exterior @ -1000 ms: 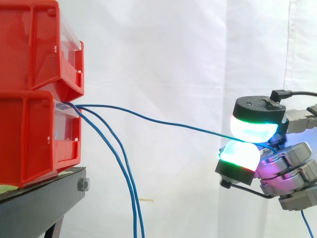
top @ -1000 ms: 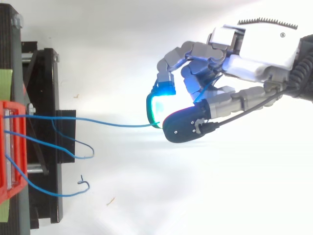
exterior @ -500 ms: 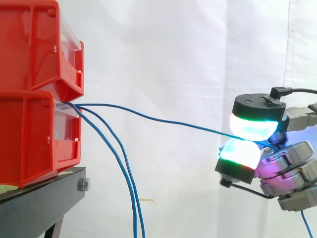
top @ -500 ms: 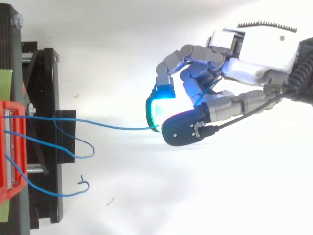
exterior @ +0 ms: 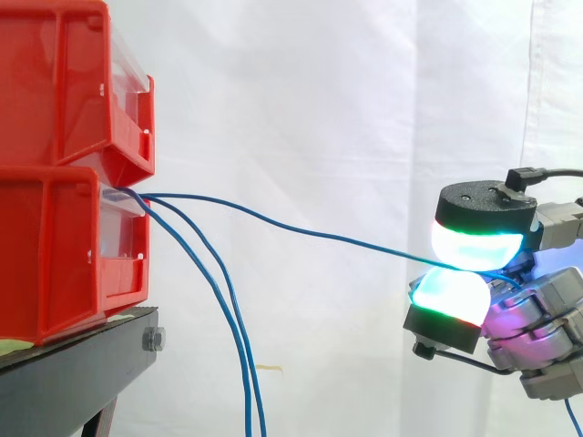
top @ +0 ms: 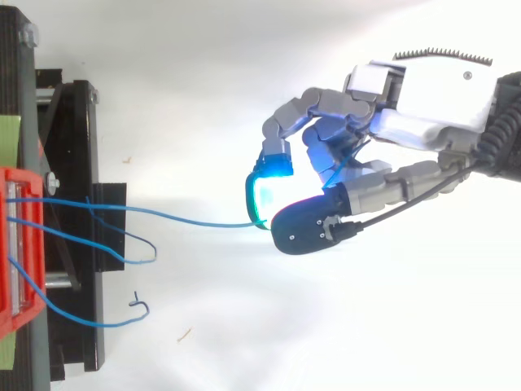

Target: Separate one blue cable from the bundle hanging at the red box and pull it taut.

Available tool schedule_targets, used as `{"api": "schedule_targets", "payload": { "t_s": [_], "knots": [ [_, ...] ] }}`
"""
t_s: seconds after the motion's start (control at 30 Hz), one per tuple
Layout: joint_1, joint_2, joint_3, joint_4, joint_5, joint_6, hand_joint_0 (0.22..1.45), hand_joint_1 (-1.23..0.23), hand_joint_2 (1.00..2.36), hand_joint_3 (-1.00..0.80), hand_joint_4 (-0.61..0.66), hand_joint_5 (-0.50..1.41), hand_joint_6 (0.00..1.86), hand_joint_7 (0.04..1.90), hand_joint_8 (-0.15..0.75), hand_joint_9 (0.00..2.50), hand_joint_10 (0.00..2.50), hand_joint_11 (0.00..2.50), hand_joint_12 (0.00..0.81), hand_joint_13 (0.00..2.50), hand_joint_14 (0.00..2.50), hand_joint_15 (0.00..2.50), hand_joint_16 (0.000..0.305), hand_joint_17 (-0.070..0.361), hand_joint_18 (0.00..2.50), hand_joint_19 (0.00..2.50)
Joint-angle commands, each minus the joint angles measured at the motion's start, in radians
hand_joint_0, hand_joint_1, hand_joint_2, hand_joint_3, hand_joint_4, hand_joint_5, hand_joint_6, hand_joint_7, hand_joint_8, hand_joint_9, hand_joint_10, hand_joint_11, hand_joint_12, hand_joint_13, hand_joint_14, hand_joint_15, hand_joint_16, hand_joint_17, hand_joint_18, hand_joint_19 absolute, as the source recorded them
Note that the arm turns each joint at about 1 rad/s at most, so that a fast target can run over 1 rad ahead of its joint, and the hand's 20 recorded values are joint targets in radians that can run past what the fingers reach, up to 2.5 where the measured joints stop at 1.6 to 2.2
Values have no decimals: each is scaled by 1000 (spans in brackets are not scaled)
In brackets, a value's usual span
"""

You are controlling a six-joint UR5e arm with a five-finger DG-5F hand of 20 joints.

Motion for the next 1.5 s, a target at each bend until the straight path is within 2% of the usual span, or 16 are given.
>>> {"api": "schedule_targets", "payload": {
  "t_s": [0.0,0.37,0.47,0.67,1.47],
  "knots": [
    [-1,1,0,0,1,-1,812,-819,1003,218,16,-223,980,1038,301,609,2500,1078,343,704,2500,1294,34,76,1147,1744],
    [1,0,0,0,1,-3,819,-818,1003,213,11,-223,979,1044,301,587,2500,1094,339,687,2500,1295,34,76,1128,1720],
    [-1,0,0,0,1,-1,820,-817,1003,214,9,-222,979,1039,300,508,2500,1094,341,673,2500,1336,34,76,1122,1718],
    [-1,0,0,0,1,-3,825,-820,1002,201,11,-221,979,1029,301,435,2500,1255,336,629,2500,1346,34,76,1081,1703],
    [-1,0,0,0,1,-1,830,-813,1006,208,4,-221,979,1058,305,389,2500,1227,342,590,2500,1391,34,76,1035,1599]
  ]
}}
